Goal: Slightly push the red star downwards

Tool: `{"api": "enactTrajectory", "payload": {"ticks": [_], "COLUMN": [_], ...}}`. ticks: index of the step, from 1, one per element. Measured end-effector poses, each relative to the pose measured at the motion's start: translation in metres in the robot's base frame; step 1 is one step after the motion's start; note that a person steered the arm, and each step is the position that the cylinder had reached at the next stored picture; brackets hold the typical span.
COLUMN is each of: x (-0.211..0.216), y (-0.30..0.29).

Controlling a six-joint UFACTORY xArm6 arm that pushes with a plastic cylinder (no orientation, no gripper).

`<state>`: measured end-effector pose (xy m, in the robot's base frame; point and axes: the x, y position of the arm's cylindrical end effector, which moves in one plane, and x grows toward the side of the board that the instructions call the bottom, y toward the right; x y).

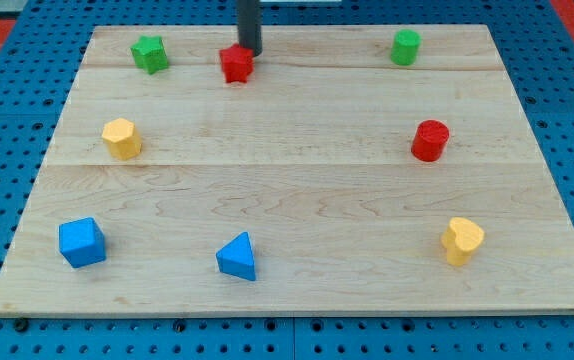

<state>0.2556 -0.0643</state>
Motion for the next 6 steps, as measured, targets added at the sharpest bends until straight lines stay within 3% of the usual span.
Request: {"api": "enactTrajectory", "payload": {"ticks": [1,2,3,4,5,6], "x": [0.027,0.032,0.000,0.024,0.047,0.067], "y": [-0.004,-0.003,-0.028,-0.024,-0.014,0.045]}}
